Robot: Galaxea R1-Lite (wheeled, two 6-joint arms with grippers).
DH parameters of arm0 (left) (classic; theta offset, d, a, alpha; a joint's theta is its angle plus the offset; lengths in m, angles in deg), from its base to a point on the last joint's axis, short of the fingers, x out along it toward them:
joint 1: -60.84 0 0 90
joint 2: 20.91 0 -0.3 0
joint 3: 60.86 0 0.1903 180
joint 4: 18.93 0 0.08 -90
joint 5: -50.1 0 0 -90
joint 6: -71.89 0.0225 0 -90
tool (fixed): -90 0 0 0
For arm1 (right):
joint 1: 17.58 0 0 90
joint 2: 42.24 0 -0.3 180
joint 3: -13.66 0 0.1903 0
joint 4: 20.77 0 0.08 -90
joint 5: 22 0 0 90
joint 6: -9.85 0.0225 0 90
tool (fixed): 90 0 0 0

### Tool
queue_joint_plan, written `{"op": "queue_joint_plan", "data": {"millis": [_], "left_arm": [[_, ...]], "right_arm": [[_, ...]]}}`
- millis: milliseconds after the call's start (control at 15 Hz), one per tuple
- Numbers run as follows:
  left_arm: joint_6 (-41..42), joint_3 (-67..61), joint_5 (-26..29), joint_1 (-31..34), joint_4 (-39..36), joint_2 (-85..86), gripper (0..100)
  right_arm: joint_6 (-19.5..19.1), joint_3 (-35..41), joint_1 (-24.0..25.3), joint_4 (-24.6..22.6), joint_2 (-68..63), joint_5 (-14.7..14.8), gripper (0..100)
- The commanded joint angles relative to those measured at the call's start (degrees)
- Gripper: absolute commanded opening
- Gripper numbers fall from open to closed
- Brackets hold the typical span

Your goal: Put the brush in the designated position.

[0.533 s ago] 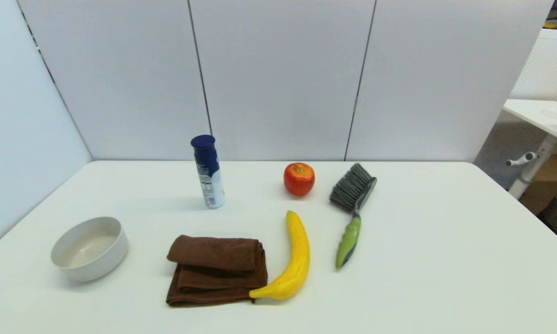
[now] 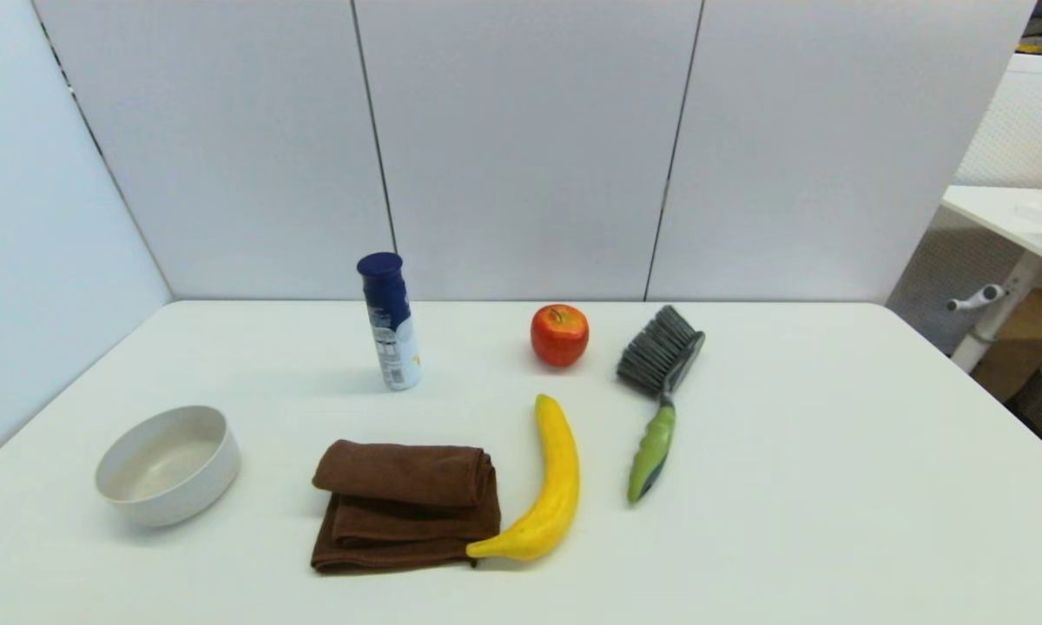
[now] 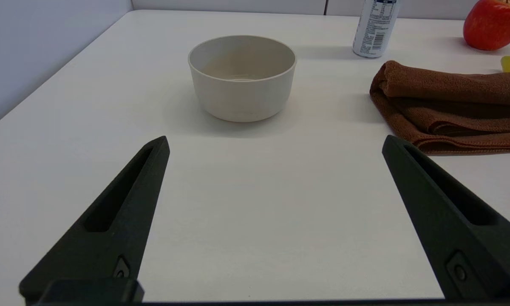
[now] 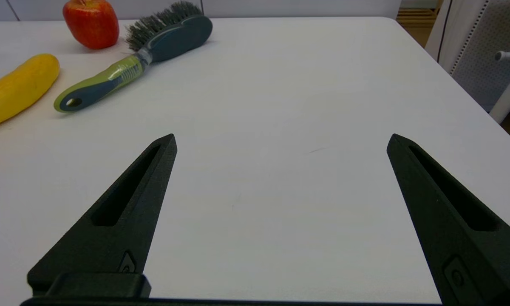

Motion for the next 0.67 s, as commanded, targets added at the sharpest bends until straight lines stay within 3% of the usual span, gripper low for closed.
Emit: {"op": "queue_joint_plan", "data": {"millis": [67, 667], "left_arm": [[0.0, 0.0, 0.0, -0.06, -0.05, -0.07, 100], [-0.09, 1.32, 0.0, -0.06, -2.16, -3.5, 100]], "right_arm": [[-0.05, 0.0, 0.04, -0.04, -0.07, 0.01, 100], [-0.05, 0.0, 0.04, -0.04, -0.07, 0.01, 100]]}}
